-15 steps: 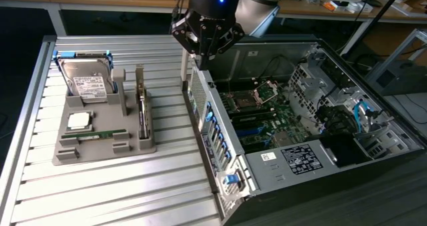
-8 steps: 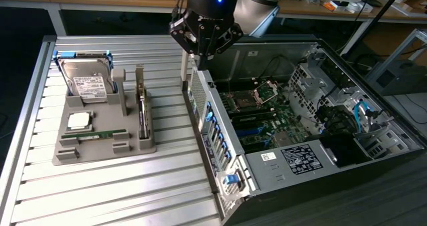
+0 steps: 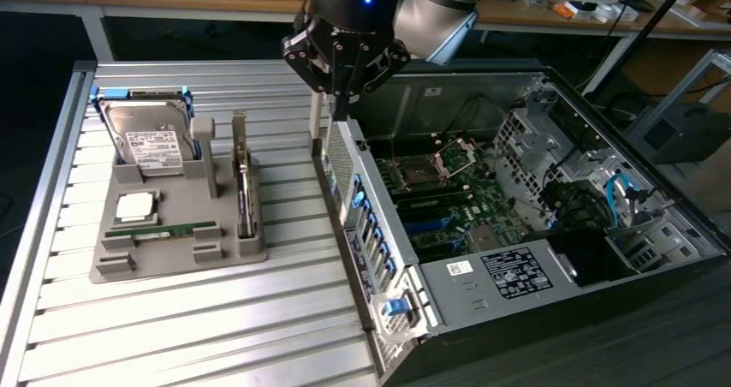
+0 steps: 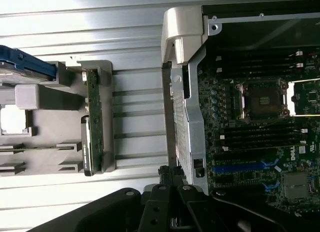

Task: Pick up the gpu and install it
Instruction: 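Reach for the gpu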

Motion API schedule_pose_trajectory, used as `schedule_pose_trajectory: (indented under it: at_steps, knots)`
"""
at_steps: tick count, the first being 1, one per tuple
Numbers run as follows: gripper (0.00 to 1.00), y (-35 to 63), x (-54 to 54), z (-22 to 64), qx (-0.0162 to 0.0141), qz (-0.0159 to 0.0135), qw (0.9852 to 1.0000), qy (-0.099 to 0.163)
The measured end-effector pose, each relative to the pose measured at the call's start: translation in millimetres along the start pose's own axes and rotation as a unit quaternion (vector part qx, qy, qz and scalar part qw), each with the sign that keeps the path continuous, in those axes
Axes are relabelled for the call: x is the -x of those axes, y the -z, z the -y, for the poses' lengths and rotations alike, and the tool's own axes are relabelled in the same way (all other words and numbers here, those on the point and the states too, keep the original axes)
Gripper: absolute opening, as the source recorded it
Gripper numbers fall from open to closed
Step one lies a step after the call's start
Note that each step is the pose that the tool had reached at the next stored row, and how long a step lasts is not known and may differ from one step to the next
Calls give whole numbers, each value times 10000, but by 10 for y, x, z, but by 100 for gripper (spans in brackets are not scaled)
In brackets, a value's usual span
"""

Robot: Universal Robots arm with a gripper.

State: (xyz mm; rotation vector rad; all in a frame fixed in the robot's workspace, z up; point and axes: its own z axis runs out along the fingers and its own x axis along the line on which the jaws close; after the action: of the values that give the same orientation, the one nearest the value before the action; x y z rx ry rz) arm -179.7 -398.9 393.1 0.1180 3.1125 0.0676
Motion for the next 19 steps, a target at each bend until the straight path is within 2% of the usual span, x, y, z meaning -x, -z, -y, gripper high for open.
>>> schedule_pose_trajectory:
  at_steps: [19]
  knots:
    - [11,2,-71,5,0,0,10000,0]
